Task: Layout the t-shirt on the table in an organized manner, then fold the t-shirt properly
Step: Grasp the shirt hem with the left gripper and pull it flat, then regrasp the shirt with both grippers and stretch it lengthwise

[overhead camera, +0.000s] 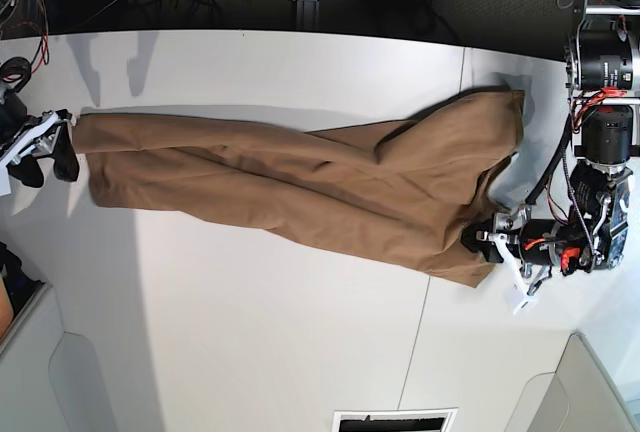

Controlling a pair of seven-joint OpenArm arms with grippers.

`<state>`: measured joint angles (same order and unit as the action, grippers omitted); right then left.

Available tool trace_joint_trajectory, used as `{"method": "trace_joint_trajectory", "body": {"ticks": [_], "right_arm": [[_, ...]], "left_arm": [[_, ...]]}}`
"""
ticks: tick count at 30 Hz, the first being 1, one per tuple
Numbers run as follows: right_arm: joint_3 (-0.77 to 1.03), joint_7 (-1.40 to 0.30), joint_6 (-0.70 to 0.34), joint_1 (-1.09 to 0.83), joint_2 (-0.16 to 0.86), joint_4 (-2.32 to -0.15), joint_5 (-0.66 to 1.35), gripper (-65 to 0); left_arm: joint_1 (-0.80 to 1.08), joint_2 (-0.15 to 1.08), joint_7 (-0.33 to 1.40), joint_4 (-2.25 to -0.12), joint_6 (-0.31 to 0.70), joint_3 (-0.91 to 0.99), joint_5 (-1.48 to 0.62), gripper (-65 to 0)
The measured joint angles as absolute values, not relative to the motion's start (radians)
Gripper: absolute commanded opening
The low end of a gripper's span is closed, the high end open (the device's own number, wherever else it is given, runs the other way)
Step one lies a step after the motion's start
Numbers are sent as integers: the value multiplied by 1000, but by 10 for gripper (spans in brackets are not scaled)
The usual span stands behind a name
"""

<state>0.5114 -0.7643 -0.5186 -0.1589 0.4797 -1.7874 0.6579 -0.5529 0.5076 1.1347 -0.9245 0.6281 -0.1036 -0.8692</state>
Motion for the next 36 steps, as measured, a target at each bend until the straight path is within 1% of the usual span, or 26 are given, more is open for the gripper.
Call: {"method": "trace_joint_trajectory", "body": {"ticks": [4,6,7,8,9,11,12,16,20,23,24,26,31,36], "right_arm": [[513,-743,-502,-91,463,-1736,648,-279],[511,-737,-503,-48,440,-1681,625,-280],[505,-738,-501,-22,428,-1643,613,-292],[494,-737,-503,2,418,-1599,611,-333],[477,-737,-502,24,413,-1554,607,-402],[422,-736,-500,63,410,-1465,601,-578],[391,-736,-500,78,410,-1426,596,-650],[290,-724,-505,135,410,-1339,554,-650],[229,-707,-513,170,410,-1335,551,-650],[176,-701,-513,183,410,-1316,499,-650],[161,-699,-513,186,411,-1301,479,-650],[134,-676,-513,189,413,-1266,455,-650],[122,-538,-531,199,415,-1168,413,-650],[122,-477,-539,209,440,-1103,384,-650]], "left_arm": [[-562,560,1179,-1016,674,-102,-1004,-350],[-528,584,1192,-1049,682,-102,-1053,-350],[-504,595,1210,-1065,682,-102,-1082,-351],[-476,604,1235,-1083,682,-103,-1118,-351],[-444,609,1265,-1106,684,-102,-1157,-351],[-367,609,1319,-1173,686,-102,-1215,-351],[-321,606,1323,-1213,686,-104,-1233,-351],[-148,607,1308,-1392,686,-110,-1234,-351],[-56,621,1274,-1504,689,-94,-1209,-351],[25,609,1180,-1505,690,-100,-1063,-351],[51,611,1124,-1504,696,-98,-1035,-351],[75,613,1074,-1502,706,-95,-986,-351],[109,622,1023,-1482,714,-91,-970,-351],[119,704,1029,-1474,723,-93,-975,-351]]}}
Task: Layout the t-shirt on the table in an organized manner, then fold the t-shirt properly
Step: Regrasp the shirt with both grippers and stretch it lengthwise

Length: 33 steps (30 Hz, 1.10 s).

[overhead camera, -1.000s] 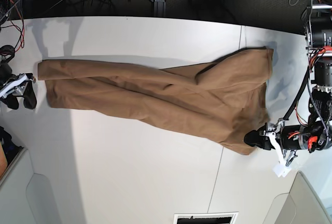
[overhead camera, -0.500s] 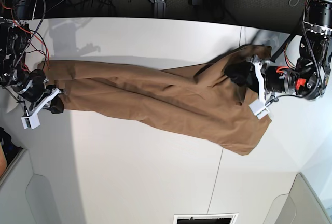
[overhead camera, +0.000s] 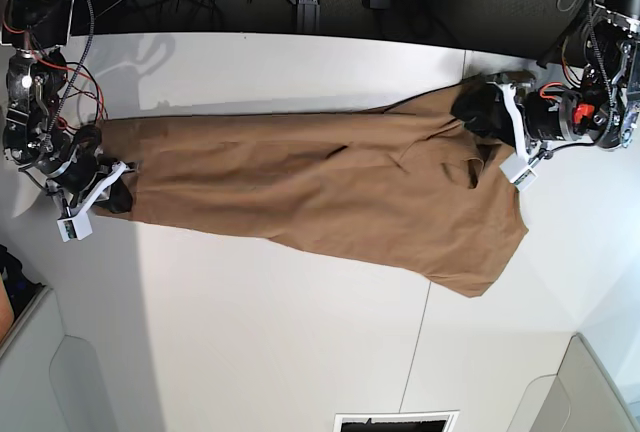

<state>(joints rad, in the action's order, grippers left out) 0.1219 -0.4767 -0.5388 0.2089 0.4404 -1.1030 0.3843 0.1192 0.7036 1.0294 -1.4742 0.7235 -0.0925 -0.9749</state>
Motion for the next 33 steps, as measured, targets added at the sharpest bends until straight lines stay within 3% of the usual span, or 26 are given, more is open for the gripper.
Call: {"method": "trace_joint_trajectory", "body": {"ticks": [5,10,13,18,20,26,33], "right_arm": [[120,-474,-495,232,477,-1084,367,-650],[152,-514,-447,284,482,-1078,348,-650],[195,-522,-437,311,484,-1078,389,-650],[227,-550,-449,327,479,-1115,448,-650],[227,-601,-464,326,479,-1118,469,-650],[227,-622,-540,297,478,-1119,572,-650],[229,-658,-548,280,402,-1120,570,-650]], "left_arm": [[119,763,1074,-1471,715,-93,-1017,-351],[127,803,1198,-1491,695,-97,-1191,-351],[133,812,1295,-1559,692,-98,-1322,-351],[127,812,1300,-1734,693,-98,-1366,-351],[127,812,1236,-1779,693,-98,-1309,-351],[125,807,915,-1786,695,-98,-879,-351],[116,788,867,-1722,696,-98,-741,-349]]}}
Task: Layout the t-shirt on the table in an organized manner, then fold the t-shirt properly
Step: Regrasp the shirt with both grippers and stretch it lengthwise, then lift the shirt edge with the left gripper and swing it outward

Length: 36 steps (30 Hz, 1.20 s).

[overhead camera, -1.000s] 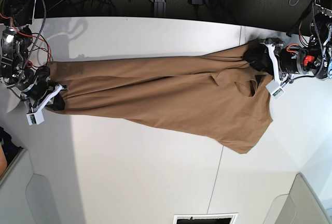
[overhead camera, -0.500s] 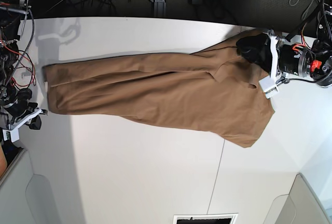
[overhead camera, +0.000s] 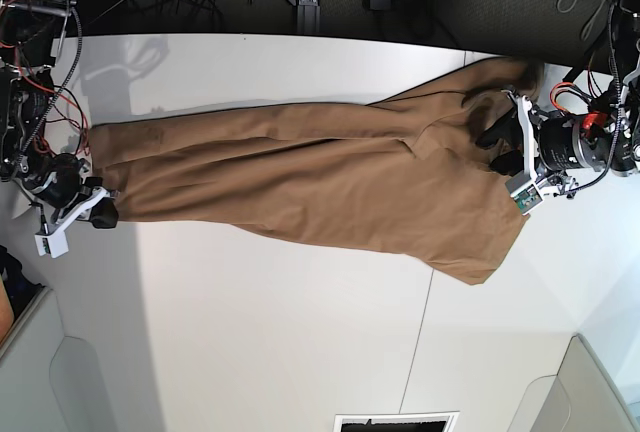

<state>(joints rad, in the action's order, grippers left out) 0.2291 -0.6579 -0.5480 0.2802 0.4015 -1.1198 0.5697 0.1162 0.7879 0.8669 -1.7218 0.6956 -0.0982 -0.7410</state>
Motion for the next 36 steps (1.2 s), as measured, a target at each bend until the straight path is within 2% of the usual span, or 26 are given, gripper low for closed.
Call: {"method": "trace_joint_trajectory", "body": {"ticks": [4,11,12,15,16,21,26,32,36], "right_arm": [[229,-653,-553,245,352,-1120,566,-650],[231,-654,-554,252,323,-1122,531,-650],[231,-655,-554,252,323,-1122,531,-650],[222,-651,-554,252,321,-1122,530,-650],[219,-650,-554,252,321,-1122,513,-650],[213,-582,-525,252,323,-1126,397,-650],[211,-568,-496,255,386,-1112,372,-650],[212,-569,-480,258,432,-1095,364,-650],[212,-569,-479,258,432,-1095,365,-650]], "left_arm": [[113,746,799,-1651,665,-98,-642,-349],[107,661,791,-1598,662,-98,-632,-354],[107,651,791,-1598,662,-98,-632,-388],[105,632,792,-1597,662,-98,-628,-633],[105,631,792,-1597,662,-98,-628,-650],[71,658,855,-1633,671,-100,-665,-650],[83,764,1007,-1827,688,-96,-1014,-650],[209,796,1180,-2032,693,-98,-1227,-650],[310,798,1267,-2064,693,-99,-1306,-650]]}}
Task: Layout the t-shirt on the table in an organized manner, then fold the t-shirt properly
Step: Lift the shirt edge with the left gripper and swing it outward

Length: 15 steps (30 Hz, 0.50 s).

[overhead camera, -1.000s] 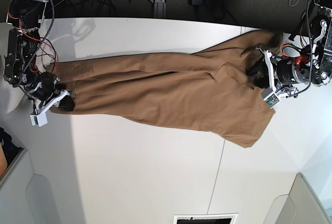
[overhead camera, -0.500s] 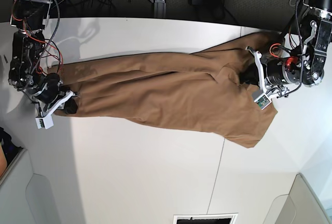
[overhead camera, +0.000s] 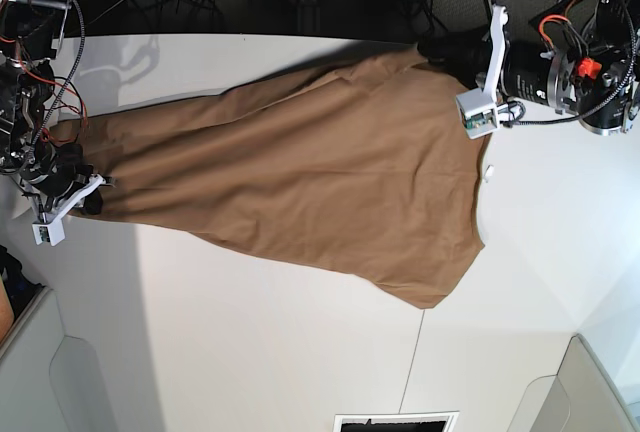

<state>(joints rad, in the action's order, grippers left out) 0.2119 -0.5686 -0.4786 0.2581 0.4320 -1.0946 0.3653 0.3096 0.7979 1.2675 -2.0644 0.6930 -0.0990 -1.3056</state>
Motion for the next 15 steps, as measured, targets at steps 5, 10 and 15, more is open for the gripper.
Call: {"method": "trace_joint_trajectory", "body": {"ticks": [5,10,15], "right_arm": [[212,-573,-478,258,432,-1095,401,-650],[212,-581,-479,258,432,-1093,467,-650],[212,-592,-511,269,431,-1110,466,-650]], "left_arm": [[338,798,1294,-2064,693,-99,-1283,-366],[290,797,1246,-2064,693,-99,-1236,-351],[215,798,1062,-2061,693,-98,-1074,-351]]}}
